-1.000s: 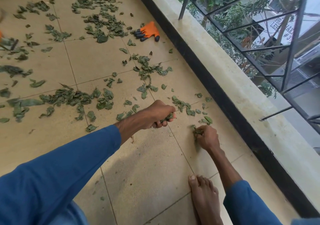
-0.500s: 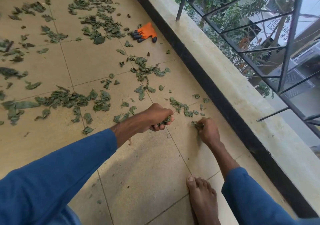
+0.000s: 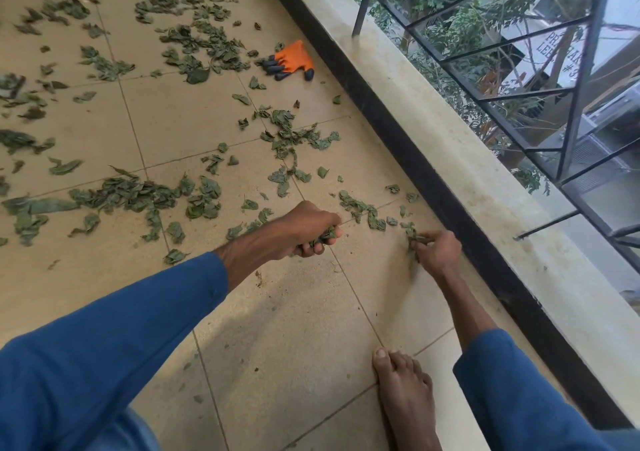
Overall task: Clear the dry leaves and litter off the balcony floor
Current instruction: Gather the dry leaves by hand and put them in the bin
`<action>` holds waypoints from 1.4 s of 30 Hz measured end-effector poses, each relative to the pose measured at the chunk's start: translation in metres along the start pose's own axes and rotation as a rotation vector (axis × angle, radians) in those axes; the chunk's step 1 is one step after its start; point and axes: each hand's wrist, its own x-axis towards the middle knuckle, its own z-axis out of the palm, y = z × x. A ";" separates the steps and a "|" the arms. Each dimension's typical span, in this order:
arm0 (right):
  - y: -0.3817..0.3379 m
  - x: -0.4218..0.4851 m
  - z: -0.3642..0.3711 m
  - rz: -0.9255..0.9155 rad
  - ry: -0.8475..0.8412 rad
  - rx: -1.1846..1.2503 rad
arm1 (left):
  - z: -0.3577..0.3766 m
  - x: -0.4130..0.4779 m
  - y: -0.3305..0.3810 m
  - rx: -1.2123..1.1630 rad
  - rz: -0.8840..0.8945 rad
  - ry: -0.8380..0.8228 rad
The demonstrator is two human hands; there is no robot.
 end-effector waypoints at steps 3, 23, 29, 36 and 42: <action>-0.005 0.016 -0.001 0.024 -0.039 -0.024 | -0.001 -0.001 -0.002 -0.001 -0.004 -0.008; -0.007 0.004 0.010 0.059 -0.216 -0.161 | -0.004 0.000 -0.006 -0.009 -0.020 0.002; -0.039 -0.012 0.001 0.035 -0.314 -0.014 | -0.011 -0.002 -0.005 -0.165 -0.066 -0.024; -0.148 -0.069 -0.031 -0.181 -0.453 0.470 | -0.025 -0.002 -0.007 -0.533 -0.215 -0.053; -0.193 -0.102 -0.035 -0.290 -0.616 0.442 | -0.029 -0.007 -0.008 -0.631 -0.214 -0.048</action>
